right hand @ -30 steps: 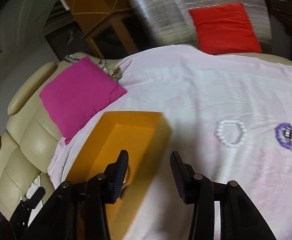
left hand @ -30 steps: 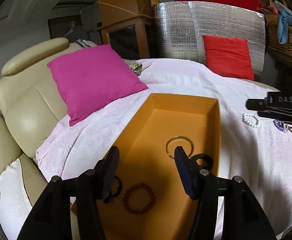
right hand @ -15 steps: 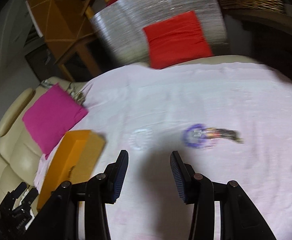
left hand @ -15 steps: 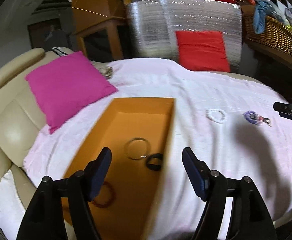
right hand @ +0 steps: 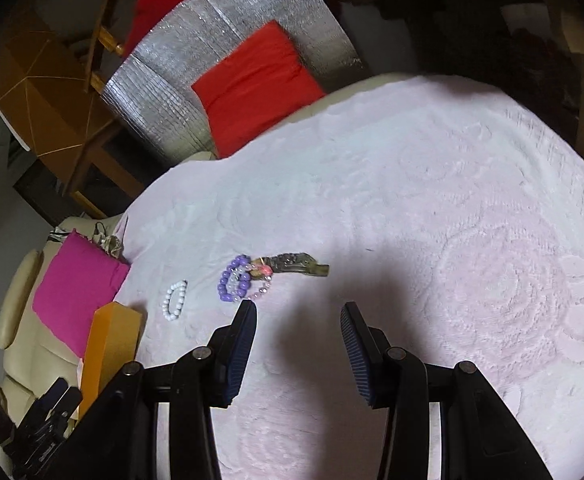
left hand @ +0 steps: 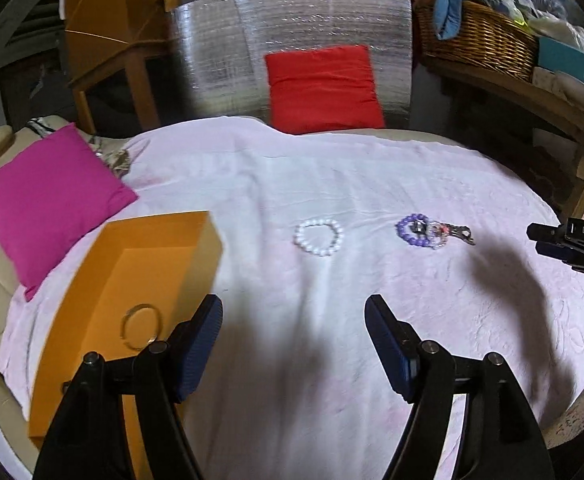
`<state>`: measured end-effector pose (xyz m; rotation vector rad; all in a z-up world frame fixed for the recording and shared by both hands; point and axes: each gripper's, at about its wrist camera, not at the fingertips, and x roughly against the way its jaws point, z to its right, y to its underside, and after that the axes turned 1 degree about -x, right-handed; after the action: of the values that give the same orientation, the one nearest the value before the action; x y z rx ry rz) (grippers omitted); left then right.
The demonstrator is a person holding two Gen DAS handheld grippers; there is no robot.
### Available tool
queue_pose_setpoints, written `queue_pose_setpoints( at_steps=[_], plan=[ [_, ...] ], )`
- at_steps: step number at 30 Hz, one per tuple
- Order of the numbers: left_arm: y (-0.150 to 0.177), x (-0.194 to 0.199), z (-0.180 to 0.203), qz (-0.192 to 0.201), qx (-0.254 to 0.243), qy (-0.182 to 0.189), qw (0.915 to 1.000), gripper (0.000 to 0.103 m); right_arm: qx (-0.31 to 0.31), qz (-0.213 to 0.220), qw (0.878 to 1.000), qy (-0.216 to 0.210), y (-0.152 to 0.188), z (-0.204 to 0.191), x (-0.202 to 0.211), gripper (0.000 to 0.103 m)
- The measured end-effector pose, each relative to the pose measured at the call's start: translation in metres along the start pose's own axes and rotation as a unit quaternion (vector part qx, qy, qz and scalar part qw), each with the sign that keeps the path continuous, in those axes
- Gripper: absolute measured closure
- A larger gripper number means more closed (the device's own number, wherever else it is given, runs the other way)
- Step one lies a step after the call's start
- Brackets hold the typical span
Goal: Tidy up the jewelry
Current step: 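Move both tools back toward the purple bracelet and watch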
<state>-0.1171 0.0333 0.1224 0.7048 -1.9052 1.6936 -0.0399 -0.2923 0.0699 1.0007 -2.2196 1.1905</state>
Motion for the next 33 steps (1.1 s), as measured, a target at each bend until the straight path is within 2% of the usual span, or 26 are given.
queue_pose_setpoints(
  at_steps=[4,9,15,22,27,33],
  plan=[
    [0.007,-0.016,0.009,-0.01,-0.006,-0.007,0.9999,0.029,0.004,-0.022,1.0,-0.015,0.0,-0.001,-0.013,0.055],
    [0.016,-0.035,0.001,-0.035,0.015,-0.019,0.9991,0.029,0.011,-0.046,0.999,-0.025,0.005,-0.017,-0.041,0.055],
    [0.014,-0.05,-0.01,-0.036,0.04,-0.032,0.9981,0.029,0.006,-0.066,0.997,-0.039,0.005,-0.034,-0.077,0.055],
    [0.018,-0.068,-0.012,-0.046,0.065,-0.023,0.9965,0.029,-0.036,-0.067,0.996,-0.043,-0.008,-0.029,-0.102,0.055],
    [0.022,-0.078,-0.007,-0.051,0.065,-0.017,0.9965,0.029,-0.067,-0.06,0.995,-0.043,-0.02,-0.015,-0.113,0.055],
    [0.024,-0.086,-0.01,-0.055,0.08,-0.009,0.9952,0.029,-0.045,-0.07,0.996,-0.035,-0.021,-0.028,-0.13,0.059]
  ],
)
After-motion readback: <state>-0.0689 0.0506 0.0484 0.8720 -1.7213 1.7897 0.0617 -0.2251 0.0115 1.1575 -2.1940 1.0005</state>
